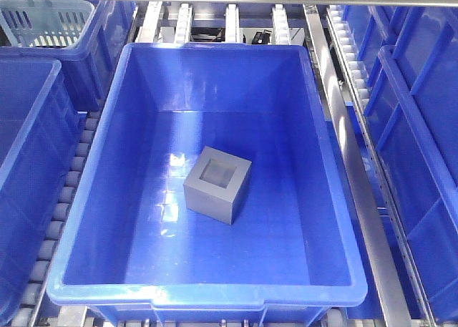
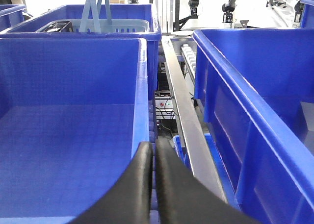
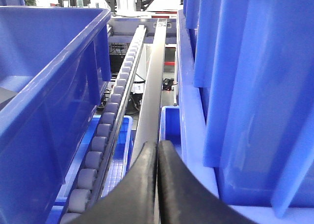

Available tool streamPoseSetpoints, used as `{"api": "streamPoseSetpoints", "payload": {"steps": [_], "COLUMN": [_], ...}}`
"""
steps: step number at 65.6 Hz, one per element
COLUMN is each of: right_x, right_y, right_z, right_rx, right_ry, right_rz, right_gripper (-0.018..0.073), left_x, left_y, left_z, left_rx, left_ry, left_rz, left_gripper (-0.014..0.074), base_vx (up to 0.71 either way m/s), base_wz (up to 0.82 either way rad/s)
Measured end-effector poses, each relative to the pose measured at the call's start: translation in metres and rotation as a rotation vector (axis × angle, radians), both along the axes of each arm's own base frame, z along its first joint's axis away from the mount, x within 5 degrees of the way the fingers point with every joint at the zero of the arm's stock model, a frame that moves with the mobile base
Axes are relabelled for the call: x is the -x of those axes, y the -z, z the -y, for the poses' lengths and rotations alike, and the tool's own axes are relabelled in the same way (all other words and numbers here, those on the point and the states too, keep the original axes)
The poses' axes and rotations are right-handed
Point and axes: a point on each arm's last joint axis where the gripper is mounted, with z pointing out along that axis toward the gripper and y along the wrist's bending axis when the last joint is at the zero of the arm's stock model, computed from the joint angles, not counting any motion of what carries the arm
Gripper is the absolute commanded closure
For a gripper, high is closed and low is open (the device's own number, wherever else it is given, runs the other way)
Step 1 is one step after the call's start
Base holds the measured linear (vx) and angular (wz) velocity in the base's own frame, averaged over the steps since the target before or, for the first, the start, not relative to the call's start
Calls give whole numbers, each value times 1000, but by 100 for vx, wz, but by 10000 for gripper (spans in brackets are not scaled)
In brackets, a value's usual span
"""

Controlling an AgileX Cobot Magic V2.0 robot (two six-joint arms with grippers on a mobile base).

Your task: Sort gray base to blue bin

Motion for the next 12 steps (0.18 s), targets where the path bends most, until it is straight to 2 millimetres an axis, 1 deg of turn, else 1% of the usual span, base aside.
{"api": "streamPoseSetpoints", "payload": {"steps": [12], "right_x": [0], "right_y": [0], "right_z": [0], "right_rx": [0], "right_ry": [0], "right_rz": [0], "right_gripper": [568], "left_x": [0], "left_y": [0], "left_z": [0], "left_rx": [0], "left_ry": [0], "left_rz": [0], "left_gripper": [602], "base_vx": [0], "base_wz": [0]}}
